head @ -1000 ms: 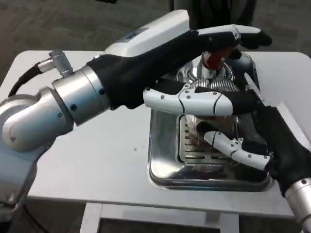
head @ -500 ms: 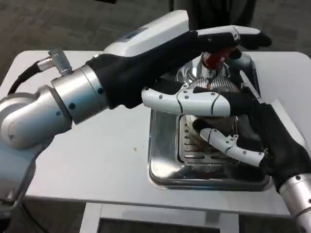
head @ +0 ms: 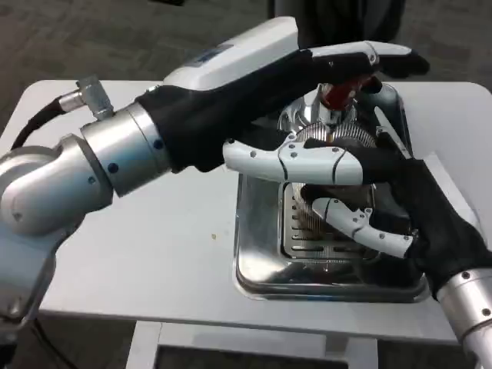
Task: Grasp the cup under the faucet to collect the drink, then remove the cup.
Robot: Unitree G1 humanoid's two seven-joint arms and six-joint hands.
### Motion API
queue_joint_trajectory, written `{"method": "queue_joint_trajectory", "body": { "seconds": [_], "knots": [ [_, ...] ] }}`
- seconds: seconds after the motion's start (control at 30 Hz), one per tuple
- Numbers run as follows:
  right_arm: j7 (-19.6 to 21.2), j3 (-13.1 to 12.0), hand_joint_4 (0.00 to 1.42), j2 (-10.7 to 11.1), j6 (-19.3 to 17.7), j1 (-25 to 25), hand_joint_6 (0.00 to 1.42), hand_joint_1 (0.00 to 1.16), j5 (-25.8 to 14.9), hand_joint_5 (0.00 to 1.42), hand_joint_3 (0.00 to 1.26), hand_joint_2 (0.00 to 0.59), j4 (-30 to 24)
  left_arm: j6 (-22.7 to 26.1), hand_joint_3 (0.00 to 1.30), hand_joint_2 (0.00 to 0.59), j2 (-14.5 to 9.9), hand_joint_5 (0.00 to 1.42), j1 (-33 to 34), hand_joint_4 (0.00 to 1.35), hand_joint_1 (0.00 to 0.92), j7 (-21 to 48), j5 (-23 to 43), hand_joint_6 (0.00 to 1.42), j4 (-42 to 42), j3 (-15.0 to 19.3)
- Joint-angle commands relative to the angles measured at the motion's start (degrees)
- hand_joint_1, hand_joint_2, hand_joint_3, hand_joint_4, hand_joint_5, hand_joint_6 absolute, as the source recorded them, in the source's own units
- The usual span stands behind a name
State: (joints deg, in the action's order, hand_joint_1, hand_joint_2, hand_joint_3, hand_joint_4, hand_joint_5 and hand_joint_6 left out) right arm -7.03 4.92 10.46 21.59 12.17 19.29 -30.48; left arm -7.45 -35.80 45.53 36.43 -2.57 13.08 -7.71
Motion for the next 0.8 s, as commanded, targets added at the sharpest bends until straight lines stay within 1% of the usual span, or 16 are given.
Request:
{"method": "queue_joint_trajectory", "body": {
  "seconds": [0.03, 0.8],
  "knots": [
    [0.57, 0.31, 0.01, -0.33, 0.03, 0.06, 0.14, 0.69, 0.27, 0.06, 0.0, 0.259, 0.26, 0.35, 0.19, 0.128, -1.51, 0.24, -2.32, 0.16, 0.143, 4.18, -0.78, 0.21, -1.3, -1.96],
    [0.21, -0.35, 0.01, 0.52, 0.12, -0.26, 0.14, 0.67, -0.24, 0.06, 0.0, 0.264, -0.09, 0.61, 0.19, 0.123, -1.32, 0.24, -2.28, 0.16, 0.139, 4.03, -0.83, 0.21, -1.0, -2.1]
  ]
}}
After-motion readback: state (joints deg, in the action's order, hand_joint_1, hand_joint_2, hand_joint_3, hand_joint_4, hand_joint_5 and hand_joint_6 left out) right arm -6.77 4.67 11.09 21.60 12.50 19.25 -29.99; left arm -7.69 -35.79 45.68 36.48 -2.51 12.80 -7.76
